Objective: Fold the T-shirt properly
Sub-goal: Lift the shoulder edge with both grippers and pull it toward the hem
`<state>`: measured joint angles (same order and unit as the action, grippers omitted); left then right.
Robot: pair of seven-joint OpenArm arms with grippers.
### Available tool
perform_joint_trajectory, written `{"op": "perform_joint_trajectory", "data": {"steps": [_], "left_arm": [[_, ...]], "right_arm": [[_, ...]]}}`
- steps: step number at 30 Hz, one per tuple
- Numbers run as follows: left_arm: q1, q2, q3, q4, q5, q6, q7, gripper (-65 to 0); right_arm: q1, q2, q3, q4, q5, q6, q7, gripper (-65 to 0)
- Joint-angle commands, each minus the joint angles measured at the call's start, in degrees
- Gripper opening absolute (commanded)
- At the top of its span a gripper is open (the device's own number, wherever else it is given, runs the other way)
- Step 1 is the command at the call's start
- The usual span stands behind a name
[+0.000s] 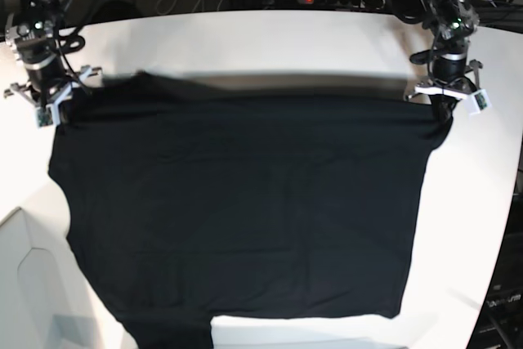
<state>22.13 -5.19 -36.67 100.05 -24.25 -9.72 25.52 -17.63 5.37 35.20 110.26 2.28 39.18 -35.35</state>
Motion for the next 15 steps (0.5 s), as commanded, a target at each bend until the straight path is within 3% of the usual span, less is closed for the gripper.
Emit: {"op": "perform_joint_trajectory", "data": {"steps": [1,15], "left_arm": [[-0.46,-0.66,-0.3,0.83,-0.23,0.18,-1.74,-64.9],[-5.29,-0.66,-0.21,-0.49,0.21,0.18,-1.65,-64.9]], "right_arm": [[0.88,0.66,0.18,0.91,0.31,0.82,1.11,-65.0],[9.76,1.45,-1.93,-3.22,0.22,0.82,1.02,-65.0]]}}
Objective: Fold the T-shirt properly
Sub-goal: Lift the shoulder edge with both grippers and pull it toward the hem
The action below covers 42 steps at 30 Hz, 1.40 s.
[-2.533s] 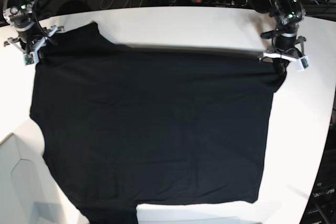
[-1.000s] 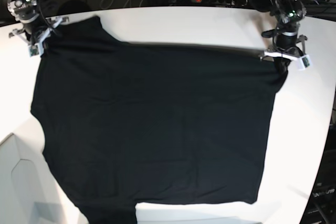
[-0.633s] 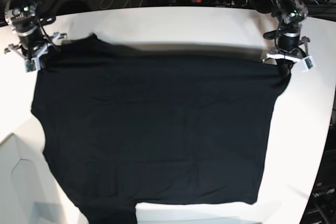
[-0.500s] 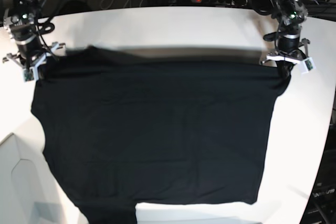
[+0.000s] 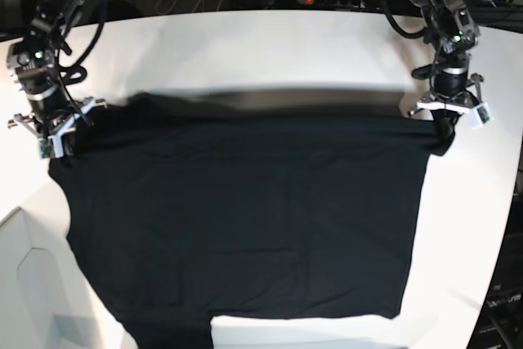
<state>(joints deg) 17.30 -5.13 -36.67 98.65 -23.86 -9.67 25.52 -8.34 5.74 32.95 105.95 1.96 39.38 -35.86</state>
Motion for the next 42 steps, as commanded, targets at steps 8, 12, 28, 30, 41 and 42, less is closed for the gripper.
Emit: {"op": "perform_joint_trajectory", "data": {"steps": [8,12,28,30,41,42], "left_arm": [[-4.07,-1.07,-0.21,0.56,-0.1,0.13,-1.56,-64.9],[-4.95,-1.16,0.93,-0.32,-0.1,0.13,-1.56,-64.9],[-8.9,-1.25,3.48,-3.84,-0.01,0.13,-1.56,-64.9],[-9.78,-1.25,3.48,-4.45,-0.01,0.13,-1.56,-64.9],[-13.21,-2.48,3.39,-8.41,-0.1,0.22,-1.56,-64.9],[-13.39,-2.57,3.39,-8.5,-0.1,0.22,-1.56,-64.9]], "right_arm": [[8.65,1.16,-0.64,-5.6,0.55,0.62,1.53,-65.0],[12.78,2.22,-4.25,-9.47,0.46,0.62,1.53,-65.0],[26.58,5.21,-12.51,-25.91,0.46,0.62,1.79,-65.0],[27.64,5.3,-12.6,-27.31,0.46,0.62,1.97,-65.0],[33.61,7.93,-12.33,-35.14,0.46,0.62,2.14,-65.0],[33.79,8.02,-12.42,-35.31,0.46,0.62,2.14,-65.0]]}}
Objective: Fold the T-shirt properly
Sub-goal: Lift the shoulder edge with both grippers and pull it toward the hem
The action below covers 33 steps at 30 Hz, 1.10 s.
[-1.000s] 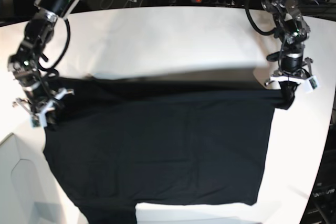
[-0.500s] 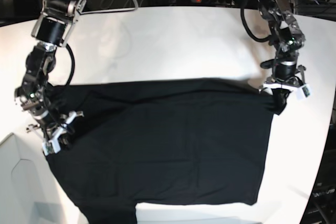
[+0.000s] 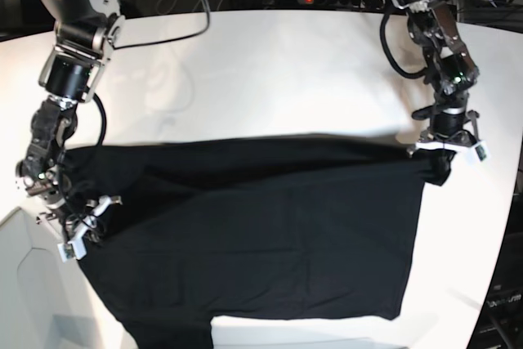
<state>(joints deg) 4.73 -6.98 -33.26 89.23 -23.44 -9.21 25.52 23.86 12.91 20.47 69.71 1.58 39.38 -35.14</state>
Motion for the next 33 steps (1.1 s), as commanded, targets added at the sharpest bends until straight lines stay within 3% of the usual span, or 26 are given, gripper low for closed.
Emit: {"op": "perform_joint_trajectory", "data": {"steps": [1,33], "left_arm": [[-1.0,-0.71,-0.02,0.57,-0.51,-0.24,-1.56,-64.9],[-11.28,-1.5,0.42,-6.29,-0.51,-0.24,-1.56,-64.9]], "right_arm": [[2.03,0.76,0.06,0.66,0.83,0.62,1.42,-65.0],[3.7,0.76,-0.03,-2.94,0.83,0.62,4.15,-65.0]]}}
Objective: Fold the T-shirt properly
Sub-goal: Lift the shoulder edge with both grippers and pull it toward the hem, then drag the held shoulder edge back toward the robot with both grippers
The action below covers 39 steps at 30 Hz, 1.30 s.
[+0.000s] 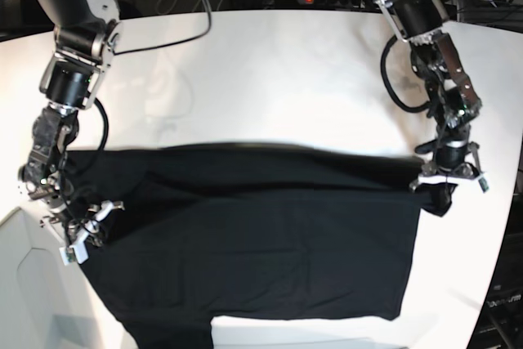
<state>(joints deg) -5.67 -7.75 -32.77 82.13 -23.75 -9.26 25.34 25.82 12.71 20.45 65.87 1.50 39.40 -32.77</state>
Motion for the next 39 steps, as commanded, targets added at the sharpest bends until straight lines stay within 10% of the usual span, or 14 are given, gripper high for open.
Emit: {"op": "perform_joint_trajectory", "data": {"steps": [1,13,18,24,28,39], "left_arm": [[-1.58,-0.82,-0.06,-0.15,-0.21,-0.19,-1.39,-64.9],[-5.01,-0.82,-0.15,-8.33,-0.21,-0.19,-1.47,-58.1],[-5.19,-1.61,-0.15,-8.59,-0.3,-0.19,-1.47,-44.4],[-4.92,-2.05,-0.41,-6.92,-0.74,-0.19,-1.47,-20.5],[-2.81,-2.05,-0.5,-3.84,-0.74,-0.19,-1.47,-20.4],[-0.26,-1.97,-0.41,-11.23,-0.74,-0.72,-1.91,-20.4]], "right_arm": [[1.74,0.96,-0.01,0.9,0.92,0.6,1.79,-65.0],[1.74,0.87,-0.01,0.9,0.92,0.6,1.79,-65.0],[1.74,0.7,-0.01,0.82,0.92,0.6,1.61,-64.8],[1.56,0.78,-0.01,0.82,0.92,0.6,1.61,-43.0],[1.65,0.87,0.43,1.34,1.18,0.6,1.87,-30.7],[-6.7,1.58,0.52,10.31,1.36,0.6,1.79,-29.6]]}}
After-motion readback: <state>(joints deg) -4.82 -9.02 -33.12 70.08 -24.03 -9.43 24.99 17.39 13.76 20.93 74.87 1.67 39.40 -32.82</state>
